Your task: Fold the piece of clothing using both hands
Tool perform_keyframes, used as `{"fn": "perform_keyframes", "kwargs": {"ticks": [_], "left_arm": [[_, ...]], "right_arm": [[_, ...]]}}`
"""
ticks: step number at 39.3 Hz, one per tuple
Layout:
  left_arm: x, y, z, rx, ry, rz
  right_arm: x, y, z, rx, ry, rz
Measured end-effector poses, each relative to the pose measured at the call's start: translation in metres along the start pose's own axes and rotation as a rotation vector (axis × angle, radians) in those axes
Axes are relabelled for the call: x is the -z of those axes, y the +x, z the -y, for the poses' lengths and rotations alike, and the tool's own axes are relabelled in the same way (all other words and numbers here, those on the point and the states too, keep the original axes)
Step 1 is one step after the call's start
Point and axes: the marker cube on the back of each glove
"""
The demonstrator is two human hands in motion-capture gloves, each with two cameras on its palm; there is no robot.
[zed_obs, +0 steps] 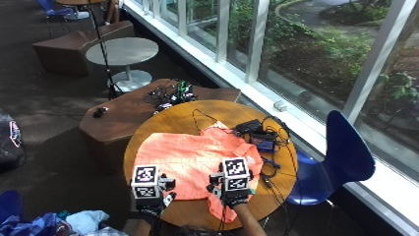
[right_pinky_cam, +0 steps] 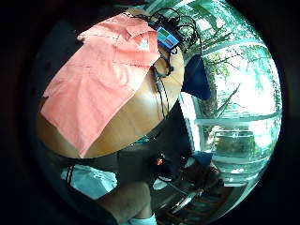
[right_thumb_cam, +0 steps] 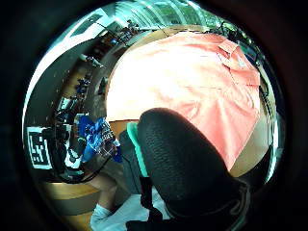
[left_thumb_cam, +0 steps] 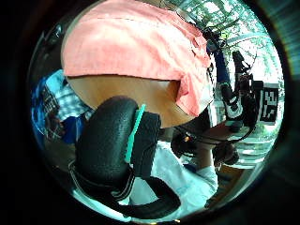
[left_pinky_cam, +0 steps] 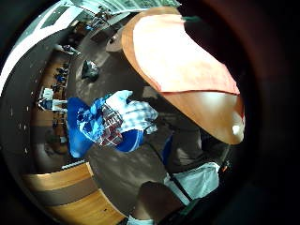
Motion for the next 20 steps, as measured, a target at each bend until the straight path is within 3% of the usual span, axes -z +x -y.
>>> {"fn": "perform_keyframes", "kwargs": {"ticks": [20], "left_arm": [[-0.003, 0.006, 0.005, -0.016, -0.029, -0.014]], "right_arm": [[-0.008, -0.006, 0.005, 0.038, -0.029, 0.010]]}}
